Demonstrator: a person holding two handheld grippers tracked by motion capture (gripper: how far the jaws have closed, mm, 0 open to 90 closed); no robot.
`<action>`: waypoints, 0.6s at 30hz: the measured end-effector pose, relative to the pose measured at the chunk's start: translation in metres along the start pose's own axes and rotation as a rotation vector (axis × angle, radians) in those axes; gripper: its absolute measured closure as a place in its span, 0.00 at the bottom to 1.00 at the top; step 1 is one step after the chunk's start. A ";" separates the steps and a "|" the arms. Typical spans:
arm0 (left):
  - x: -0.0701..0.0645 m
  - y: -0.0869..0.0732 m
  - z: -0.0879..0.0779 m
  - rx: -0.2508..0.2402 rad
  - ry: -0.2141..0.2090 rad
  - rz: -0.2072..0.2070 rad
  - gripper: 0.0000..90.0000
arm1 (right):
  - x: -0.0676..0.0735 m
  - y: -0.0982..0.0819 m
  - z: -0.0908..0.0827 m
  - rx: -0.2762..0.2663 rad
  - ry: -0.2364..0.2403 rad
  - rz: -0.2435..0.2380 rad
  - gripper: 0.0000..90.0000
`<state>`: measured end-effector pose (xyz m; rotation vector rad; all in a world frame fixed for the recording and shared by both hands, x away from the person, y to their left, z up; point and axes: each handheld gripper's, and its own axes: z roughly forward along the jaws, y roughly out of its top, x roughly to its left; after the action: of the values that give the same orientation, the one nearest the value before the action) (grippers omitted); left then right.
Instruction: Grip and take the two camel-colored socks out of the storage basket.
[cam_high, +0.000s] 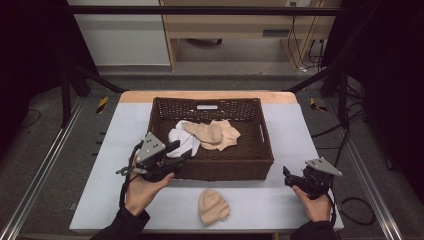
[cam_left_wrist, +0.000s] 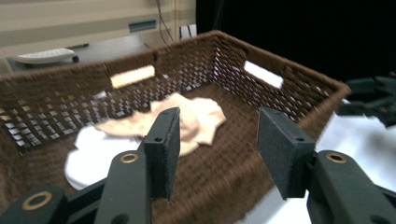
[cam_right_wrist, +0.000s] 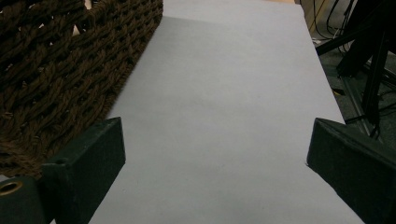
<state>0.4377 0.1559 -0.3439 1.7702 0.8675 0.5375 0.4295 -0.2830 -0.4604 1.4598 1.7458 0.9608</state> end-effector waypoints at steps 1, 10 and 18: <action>0.003 0.003 0.003 -0.002 0.010 0.001 0.53 | 0.000 0.000 0.000 -0.001 0.001 0.001 0.05; 0.026 0.022 0.032 -0.012 0.053 -0.006 0.51 | -0.001 0.001 0.000 -0.004 0.000 0.010 0.05; 0.043 0.036 0.064 0.011 0.113 0.006 0.50 | -0.002 0.001 0.000 -0.010 -0.001 0.015 0.05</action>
<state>0.5216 0.1432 -0.3354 1.7659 0.9447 0.6424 0.4301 -0.2848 -0.4592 1.4686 1.7300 0.9751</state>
